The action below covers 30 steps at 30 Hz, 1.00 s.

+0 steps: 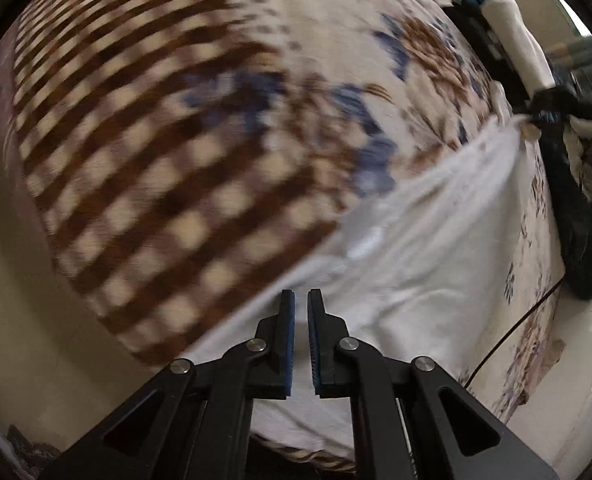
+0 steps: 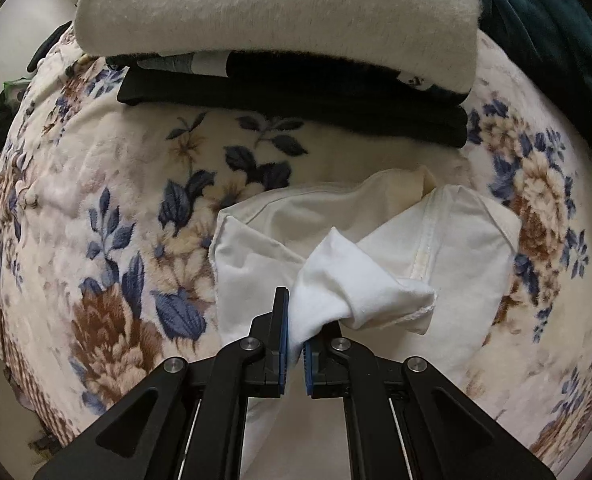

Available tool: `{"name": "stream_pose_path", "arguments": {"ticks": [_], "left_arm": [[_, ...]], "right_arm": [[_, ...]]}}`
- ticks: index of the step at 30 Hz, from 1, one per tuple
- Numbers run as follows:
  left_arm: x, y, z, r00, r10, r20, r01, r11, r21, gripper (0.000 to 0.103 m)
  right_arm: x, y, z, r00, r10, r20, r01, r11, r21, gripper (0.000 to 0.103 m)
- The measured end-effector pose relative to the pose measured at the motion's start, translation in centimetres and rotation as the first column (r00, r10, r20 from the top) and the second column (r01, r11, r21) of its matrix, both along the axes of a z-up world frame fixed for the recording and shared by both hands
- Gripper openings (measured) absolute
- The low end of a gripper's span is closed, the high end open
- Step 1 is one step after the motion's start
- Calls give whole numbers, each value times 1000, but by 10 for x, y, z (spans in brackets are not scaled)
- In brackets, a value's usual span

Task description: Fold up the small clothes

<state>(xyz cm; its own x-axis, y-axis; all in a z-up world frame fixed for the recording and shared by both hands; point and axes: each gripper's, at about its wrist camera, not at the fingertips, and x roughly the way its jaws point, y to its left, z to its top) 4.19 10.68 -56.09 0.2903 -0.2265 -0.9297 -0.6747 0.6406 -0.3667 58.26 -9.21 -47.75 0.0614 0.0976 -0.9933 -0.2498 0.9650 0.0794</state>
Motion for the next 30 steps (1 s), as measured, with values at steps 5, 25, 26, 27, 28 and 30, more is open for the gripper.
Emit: {"name": "stream_pose_path", "arguments": {"ticks": [5, 25, 26, 27, 28, 30], "left_arm": [[-20, 14, 15, 998, 28, 62, -24, 997, -78, 28], [0, 2, -4, 997, -77, 32, 75, 996, 53, 1], [2, 3, -5, 996, -84, 34, 82, 996, 45, 1], [4, 3, -7, 994, -101, 28, 100, 994, 32, 2], [5, 3, -5, 994, -105, 23, 104, 994, 39, 3], [5, 0, -5, 993, -117, 11, 117, 993, 33, 4]], "right_arm": [[-10, -11, 7, 998, -25, -60, 29, 997, 74, 29], [-133, -53, 42, 990, 95, -100, -80, 986, 148, 62], [-147, -57, 39, 988, 88, -125, -67, 985, 161, 62], [-159, -59, 36, 985, 87, -148, -61, 984, 168, 62], [-175, -63, 34, 981, 88, -173, -57, 983, 177, 62], [-208, -71, 30, 972, 91, -216, -51, 982, 181, 62]]}}
